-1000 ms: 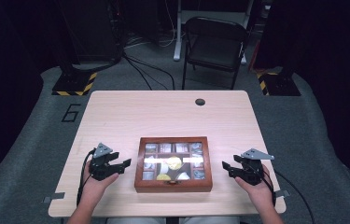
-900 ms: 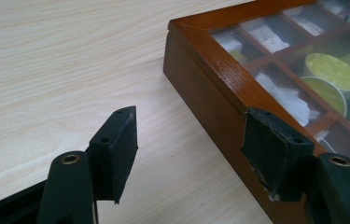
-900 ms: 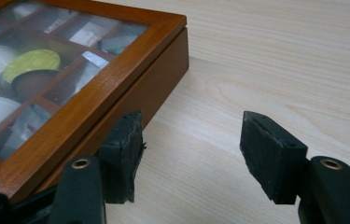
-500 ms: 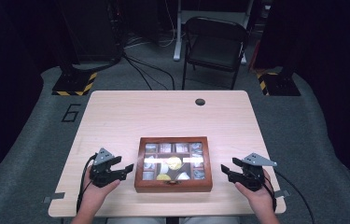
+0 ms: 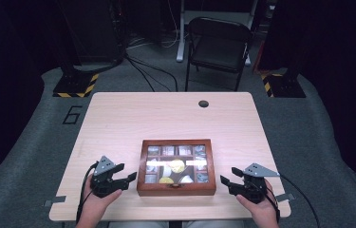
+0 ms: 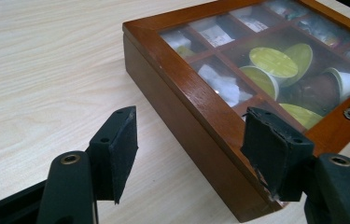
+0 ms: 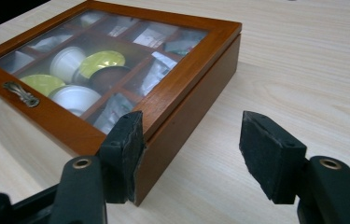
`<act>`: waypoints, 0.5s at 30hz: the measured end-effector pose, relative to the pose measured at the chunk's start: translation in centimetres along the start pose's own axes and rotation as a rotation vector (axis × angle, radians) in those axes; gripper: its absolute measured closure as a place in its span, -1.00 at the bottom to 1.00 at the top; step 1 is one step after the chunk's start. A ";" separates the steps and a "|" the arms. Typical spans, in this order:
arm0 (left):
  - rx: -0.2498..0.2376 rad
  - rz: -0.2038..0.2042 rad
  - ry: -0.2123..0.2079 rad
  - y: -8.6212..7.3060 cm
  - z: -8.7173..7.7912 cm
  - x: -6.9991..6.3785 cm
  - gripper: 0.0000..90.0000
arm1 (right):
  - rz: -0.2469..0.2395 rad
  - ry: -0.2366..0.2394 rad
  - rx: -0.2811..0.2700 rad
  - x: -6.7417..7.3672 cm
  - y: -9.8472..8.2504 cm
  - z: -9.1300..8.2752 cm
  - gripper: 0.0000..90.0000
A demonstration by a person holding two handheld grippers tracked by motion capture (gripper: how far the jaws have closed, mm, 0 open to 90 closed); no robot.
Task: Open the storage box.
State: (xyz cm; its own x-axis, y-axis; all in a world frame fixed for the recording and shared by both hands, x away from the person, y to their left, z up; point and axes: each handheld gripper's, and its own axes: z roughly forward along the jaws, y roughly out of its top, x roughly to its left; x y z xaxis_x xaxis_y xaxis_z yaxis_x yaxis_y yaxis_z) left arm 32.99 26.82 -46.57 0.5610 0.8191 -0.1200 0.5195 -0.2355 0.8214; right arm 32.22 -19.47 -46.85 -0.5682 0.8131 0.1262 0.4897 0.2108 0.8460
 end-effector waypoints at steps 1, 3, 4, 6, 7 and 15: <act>-0.005 -0.003 0.000 -0.1 0.0 -0.1 -0.21 | 0.001 0.006 -0.002 0.1 -0.1 0.0 -0.11; -0.003 0.001 -0.011 -0.2 -0.1 -0.4 -0.21 | 0.004 0.018 0.000 0.3 -0.1 -0.1 -0.09; -0.008 0.001 -0.009 -0.3 -0.1 -0.5 -0.21 | 0.000 0.020 0.007 0.4 -0.2 -0.1 -0.07; -0.011 0.010 -0.018 -0.4 0.0 -0.9 -0.21 | -0.012 0.027 0.014 0.6 -0.2 -0.1 -0.04; -0.005 0.014 -0.026 -0.4 0.0 -1.0 -0.21 | -0.021 0.027 0.021 0.7 -0.2 0.0 -0.04; 0.014 0.015 -0.054 -0.7 0.0 -1.6 -0.21 | -0.068 0.050 0.040 1.4 -0.3 0.6 -0.08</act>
State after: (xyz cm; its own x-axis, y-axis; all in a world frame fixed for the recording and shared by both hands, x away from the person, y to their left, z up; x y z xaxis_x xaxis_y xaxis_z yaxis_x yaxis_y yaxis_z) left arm 31.76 25.70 -46.99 0.6023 0.7863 -0.1380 0.5199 -0.2551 0.8153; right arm 31.65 -18.10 -47.25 -0.6328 0.7683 0.0961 0.4744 0.2866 0.8324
